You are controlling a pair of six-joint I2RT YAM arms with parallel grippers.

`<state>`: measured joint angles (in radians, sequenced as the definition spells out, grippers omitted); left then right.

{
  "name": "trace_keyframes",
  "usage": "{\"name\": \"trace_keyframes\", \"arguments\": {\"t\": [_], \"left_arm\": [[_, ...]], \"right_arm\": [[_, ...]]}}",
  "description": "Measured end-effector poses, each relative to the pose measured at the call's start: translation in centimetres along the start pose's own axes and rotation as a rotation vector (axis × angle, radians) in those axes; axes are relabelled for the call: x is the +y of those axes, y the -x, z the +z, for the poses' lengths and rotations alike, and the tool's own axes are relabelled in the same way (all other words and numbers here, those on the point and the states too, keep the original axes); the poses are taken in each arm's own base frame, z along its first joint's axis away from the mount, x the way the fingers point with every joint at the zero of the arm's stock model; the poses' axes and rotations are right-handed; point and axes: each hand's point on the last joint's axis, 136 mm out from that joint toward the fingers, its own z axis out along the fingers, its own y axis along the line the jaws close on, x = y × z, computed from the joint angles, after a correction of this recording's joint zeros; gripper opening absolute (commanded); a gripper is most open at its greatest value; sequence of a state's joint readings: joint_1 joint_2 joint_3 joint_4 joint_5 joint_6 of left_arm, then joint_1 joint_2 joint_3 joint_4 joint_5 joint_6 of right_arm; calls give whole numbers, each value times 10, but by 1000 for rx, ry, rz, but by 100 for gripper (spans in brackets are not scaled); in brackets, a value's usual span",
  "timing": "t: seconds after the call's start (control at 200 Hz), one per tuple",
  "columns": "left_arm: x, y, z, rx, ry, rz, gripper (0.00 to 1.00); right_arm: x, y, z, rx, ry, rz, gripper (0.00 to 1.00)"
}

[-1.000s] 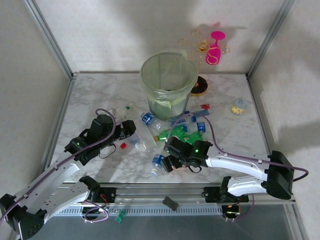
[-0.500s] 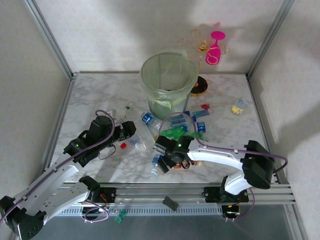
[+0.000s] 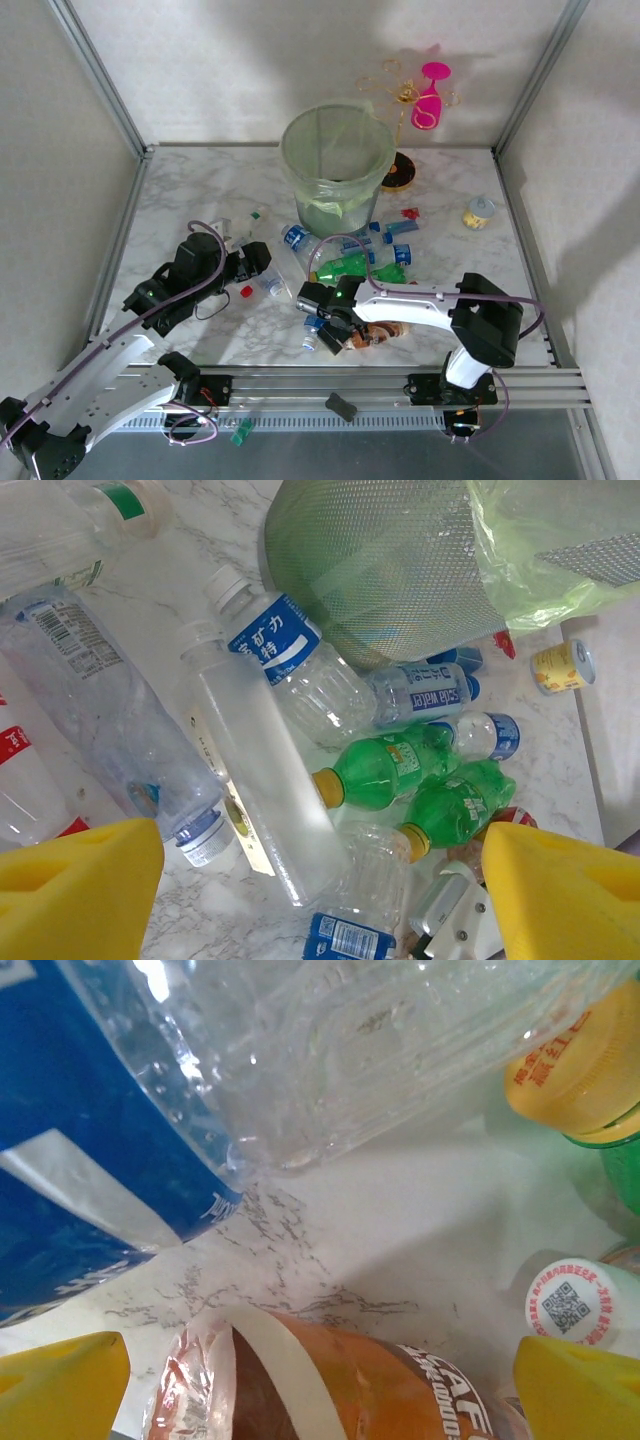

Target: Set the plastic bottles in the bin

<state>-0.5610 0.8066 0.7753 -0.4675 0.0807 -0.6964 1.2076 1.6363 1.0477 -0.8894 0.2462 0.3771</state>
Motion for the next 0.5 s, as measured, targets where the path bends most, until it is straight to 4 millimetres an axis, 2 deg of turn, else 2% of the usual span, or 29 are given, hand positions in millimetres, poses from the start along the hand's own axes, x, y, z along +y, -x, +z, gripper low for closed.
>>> {"name": "trace_keyframes", "arguments": {"t": [0.09, 0.155, 0.215, 0.26, 0.345, 0.39, 0.446, 0.501], "left_arm": [[-1, 0, 0, 0, -4, 0, 83], [-1, 1, 0, -2, -6, 0, 83], [-2, 1, 0, -3, -7, 0, 83], [-2, 1, 0, -3, -7, 0, 83], [-2, 2, 0, -6, -10, 0, 83], [-3, 3, 0, -10, -14, -1, 83], [-5, 3, 1, -12, -19, -1, 83], [-6, 4, 3, -11, -21, -1, 83]], "right_arm": [[1, 6, -10, -34, 12, 4, 99], [3, 14, -28, -105, 50, 21, 99], [4, 23, -54, -208, 108, 57, 98], [3, 30, -82, -317, 170, 105, 96], [-8, 34, -137, -545, 308, 262, 89], [-18, 31, -158, -631, 372, 363, 84], [-31, 24, -173, -694, 427, 506, 78], [-42, 16, -175, -706, 466, 664, 76]]}}
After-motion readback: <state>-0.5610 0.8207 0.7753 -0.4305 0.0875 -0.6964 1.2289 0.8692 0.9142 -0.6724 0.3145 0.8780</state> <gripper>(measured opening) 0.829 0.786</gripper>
